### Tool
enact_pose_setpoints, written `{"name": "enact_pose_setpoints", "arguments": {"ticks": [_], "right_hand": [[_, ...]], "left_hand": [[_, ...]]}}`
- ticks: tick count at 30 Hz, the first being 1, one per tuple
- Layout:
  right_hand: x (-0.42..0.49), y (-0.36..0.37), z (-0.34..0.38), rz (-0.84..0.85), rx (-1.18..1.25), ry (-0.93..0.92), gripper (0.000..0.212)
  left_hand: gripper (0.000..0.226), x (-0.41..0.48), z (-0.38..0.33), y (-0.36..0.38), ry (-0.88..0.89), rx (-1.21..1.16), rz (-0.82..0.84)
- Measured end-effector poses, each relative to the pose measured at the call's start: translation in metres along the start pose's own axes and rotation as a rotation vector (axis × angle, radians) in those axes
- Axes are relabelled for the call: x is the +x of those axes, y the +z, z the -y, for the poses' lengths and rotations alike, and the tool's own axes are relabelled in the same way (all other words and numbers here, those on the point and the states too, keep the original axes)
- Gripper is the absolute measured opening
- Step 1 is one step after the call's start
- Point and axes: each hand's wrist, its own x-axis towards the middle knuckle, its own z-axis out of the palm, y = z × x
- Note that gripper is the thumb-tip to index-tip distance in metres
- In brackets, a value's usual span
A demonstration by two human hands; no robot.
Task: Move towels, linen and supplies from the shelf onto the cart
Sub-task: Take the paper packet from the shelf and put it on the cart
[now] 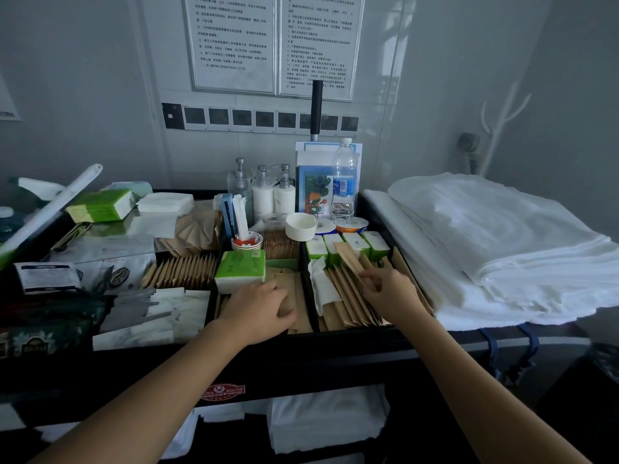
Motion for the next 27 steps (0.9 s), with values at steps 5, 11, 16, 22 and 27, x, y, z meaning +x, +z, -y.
{"name": "enact_pose_setpoints", "arguments": {"ticks": [5,11,16,22,27], "right_hand": [[-0.003,0.004,-0.006,-0.010,-0.012,-0.019,0.034],[-0.009,0.000,-0.002,0.020,-0.220,-0.028,0.034],[-0.003,0.000,0.010,-0.039,-0.196,-0.074,0.037],[-0.007,-0.002,0.029,-0.171,-0.057,-0.181,0.025],[-0.002,0.006,0.074,-0.132,-0.027,-0.282,0.026]], "left_hand": [[0.046,-0.002,0.001,0.003,-0.016,-0.015,-0.018],[0.066,-0.002,-0.001,0.002,-0.075,-0.009,0.031],[0.047,0.002,-0.017,-0.013,-0.207,-0.127,0.084],[0.021,0.000,-0.016,-0.018,-0.251,-0.052,-0.061],[0.040,-0.018,0.012,-0.029,-0.132,-0.082,-0.265]]}}
